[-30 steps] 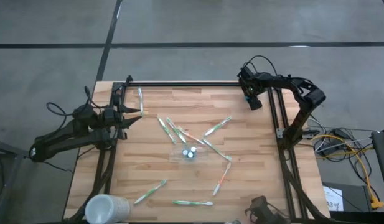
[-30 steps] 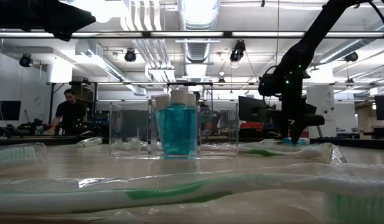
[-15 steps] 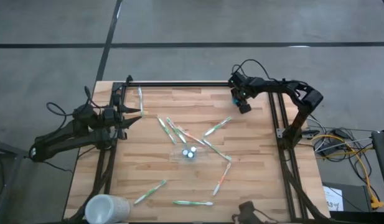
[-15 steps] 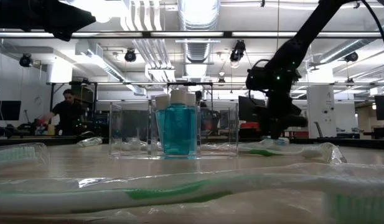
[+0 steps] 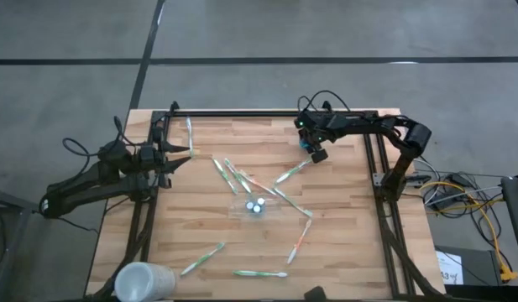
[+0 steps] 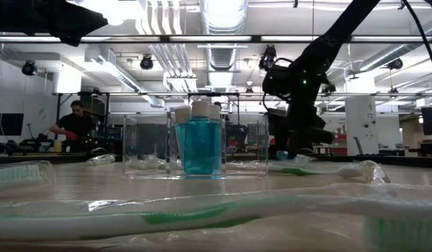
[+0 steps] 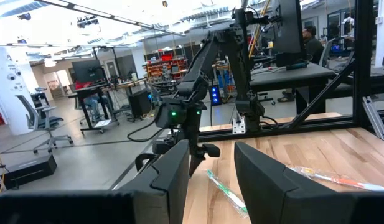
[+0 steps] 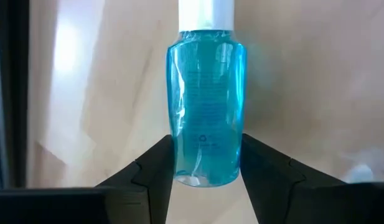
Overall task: Pick & Place toothbrushing station
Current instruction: Put the blue mouthwash bottle into the transparent organizer
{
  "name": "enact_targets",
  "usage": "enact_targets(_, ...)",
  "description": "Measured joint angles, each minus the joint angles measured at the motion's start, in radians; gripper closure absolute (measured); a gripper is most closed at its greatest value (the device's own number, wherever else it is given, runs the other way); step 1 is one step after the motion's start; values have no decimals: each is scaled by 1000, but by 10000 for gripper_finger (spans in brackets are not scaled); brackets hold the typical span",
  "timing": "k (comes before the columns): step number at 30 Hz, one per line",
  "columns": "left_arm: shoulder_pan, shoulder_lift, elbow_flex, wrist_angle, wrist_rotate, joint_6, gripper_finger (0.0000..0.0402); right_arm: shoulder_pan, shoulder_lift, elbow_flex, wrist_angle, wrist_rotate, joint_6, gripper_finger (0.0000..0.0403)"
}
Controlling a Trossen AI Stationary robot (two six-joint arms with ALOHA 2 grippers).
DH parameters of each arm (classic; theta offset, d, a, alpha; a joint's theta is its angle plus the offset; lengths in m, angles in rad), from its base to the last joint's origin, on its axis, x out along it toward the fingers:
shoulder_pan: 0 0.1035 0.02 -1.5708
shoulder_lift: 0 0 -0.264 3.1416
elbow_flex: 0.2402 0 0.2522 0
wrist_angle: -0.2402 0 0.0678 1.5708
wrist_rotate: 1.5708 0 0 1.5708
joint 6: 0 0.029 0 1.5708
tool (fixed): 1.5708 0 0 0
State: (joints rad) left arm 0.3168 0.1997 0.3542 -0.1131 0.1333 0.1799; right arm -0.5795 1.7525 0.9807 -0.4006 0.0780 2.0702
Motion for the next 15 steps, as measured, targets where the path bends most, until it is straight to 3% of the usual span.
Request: enact_targets(15,0,0,0,0,0,0,268,206,0,27,3,54,-88,242)
